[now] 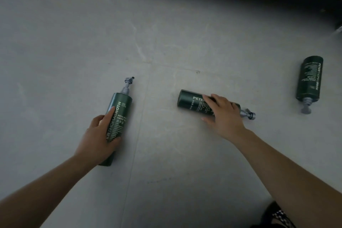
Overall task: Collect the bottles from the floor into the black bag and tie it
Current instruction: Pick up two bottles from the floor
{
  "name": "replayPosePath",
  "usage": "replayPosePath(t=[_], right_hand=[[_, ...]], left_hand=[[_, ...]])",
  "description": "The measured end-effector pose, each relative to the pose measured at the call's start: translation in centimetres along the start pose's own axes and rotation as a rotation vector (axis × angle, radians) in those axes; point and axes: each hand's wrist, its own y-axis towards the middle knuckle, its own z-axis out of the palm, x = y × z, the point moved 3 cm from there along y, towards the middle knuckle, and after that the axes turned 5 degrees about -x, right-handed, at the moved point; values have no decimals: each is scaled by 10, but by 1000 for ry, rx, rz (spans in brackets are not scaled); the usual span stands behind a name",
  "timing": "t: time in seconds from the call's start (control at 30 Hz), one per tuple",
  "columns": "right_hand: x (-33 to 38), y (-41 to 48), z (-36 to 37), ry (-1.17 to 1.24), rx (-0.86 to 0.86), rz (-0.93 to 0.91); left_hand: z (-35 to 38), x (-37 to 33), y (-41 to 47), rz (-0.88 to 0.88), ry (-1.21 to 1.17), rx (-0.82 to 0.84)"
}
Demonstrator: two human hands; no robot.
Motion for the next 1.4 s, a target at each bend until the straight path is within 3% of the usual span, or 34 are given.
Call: replayPosePath(t=[0.17,0.4,0.57,0.73,0.97,1.2,1.4], right_hand=[[8,-1,5,10,-93,-98],[16,3,14,31,-1,-186],[29,15,15,30,26,-241],[73,-4,-19,365,138,-197],[139,-84,-182,628,148,-143],[226,-168,-429,712,146,-171],[317,-232,-612,760,52,-203]], left_hand=[[3,-7,-7,-30,44,20],[2,-15,10,-33,86,40],[-8,-13,9,-77,-11,59],[-63,-27,-20,-154,-111,22],[-210,-103,-114,-261,-347,-52],[-433,-201,-224,-310,-569,-127],[-614,-243,-313,-296,-604,-238]])
